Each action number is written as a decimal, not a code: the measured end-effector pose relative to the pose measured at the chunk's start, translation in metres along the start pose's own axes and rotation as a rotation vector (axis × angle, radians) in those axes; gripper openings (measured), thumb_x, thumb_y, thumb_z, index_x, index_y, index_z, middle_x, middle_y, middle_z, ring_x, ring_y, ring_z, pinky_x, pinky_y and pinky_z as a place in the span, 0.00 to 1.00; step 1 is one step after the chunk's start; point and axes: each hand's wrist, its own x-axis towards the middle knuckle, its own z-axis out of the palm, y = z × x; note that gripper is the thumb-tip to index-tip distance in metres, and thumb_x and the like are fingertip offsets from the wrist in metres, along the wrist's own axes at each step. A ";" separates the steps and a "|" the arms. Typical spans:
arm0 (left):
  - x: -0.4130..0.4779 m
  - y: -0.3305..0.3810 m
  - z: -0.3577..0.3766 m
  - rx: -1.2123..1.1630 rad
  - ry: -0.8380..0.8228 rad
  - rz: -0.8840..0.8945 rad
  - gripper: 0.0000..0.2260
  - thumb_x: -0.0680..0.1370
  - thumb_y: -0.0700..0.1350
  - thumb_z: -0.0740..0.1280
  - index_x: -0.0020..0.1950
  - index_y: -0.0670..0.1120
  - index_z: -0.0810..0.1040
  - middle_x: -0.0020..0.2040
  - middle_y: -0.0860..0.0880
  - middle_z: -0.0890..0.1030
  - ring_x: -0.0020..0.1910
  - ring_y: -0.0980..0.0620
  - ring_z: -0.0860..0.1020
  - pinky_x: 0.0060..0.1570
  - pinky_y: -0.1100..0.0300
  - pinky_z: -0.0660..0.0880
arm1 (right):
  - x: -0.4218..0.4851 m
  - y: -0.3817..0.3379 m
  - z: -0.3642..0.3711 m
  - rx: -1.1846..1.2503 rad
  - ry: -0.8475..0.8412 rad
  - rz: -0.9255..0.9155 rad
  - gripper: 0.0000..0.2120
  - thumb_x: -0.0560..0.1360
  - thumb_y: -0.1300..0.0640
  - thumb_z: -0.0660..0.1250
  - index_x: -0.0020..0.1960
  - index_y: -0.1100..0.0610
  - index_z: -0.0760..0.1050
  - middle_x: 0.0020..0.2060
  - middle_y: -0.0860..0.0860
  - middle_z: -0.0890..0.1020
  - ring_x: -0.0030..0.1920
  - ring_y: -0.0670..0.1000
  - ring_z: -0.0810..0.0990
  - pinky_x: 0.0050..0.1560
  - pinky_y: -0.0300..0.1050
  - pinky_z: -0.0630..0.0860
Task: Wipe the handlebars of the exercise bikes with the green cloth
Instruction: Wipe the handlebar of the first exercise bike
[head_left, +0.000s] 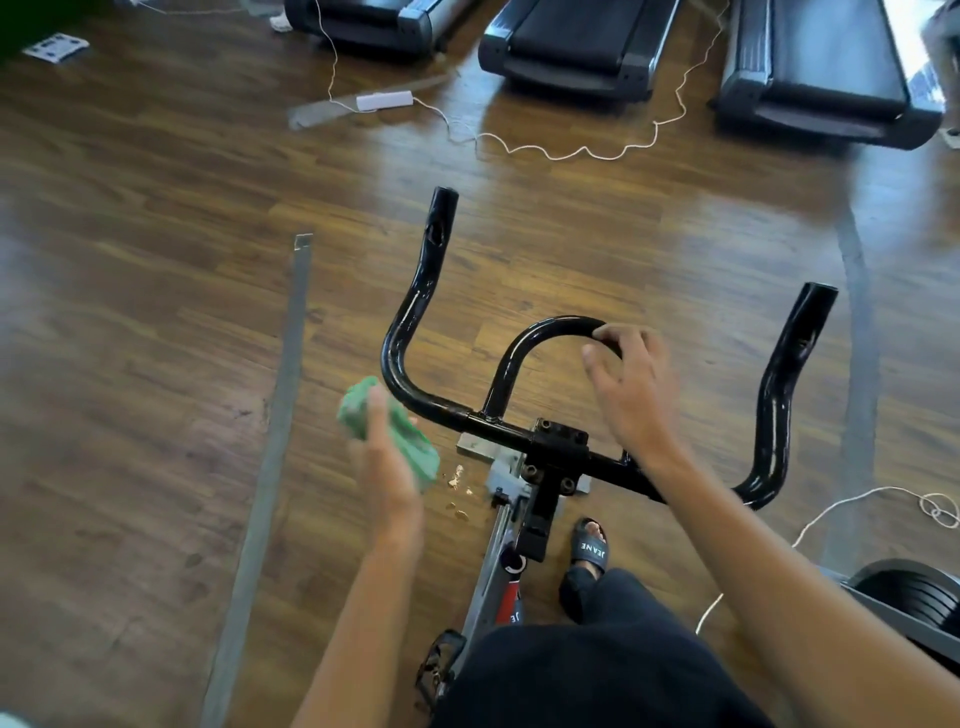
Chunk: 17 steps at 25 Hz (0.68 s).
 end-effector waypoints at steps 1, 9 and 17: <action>-0.005 -0.005 0.012 0.161 -0.087 0.190 0.03 0.82 0.48 0.63 0.54 0.50 0.73 0.44 0.49 0.75 0.38 0.55 0.74 0.38 0.64 0.74 | 0.009 0.011 -0.001 -0.125 0.013 0.018 0.17 0.81 0.45 0.60 0.67 0.51 0.72 0.65 0.50 0.71 0.69 0.54 0.68 0.72 0.56 0.60; 0.066 -0.047 0.000 1.542 -0.925 1.499 0.24 0.78 0.58 0.61 0.70 0.46 0.71 0.66 0.46 0.75 0.64 0.44 0.72 0.61 0.48 0.71 | 0.019 0.074 0.008 -0.091 -0.146 0.192 0.27 0.82 0.39 0.51 0.77 0.49 0.60 0.77 0.52 0.62 0.76 0.55 0.60 0.74 0.62 0.60; 0.096 -0.034 -0.023 1.492 -0.965 1.557 0.27 0.78 0.57 0.64 0.71 0.44 0.69 0.63 0.43 0.75 0.59 0.43 0.74 0.58 0.49 0.71 | 0.033 0.045 0.009 -0.307 -0.132 0.229 0.28 0.82 0.38 0.48 0.79 0.48 0.54 0.79 0.53 0.59 0.78 0.57 0.57 0.75 0.63 0.52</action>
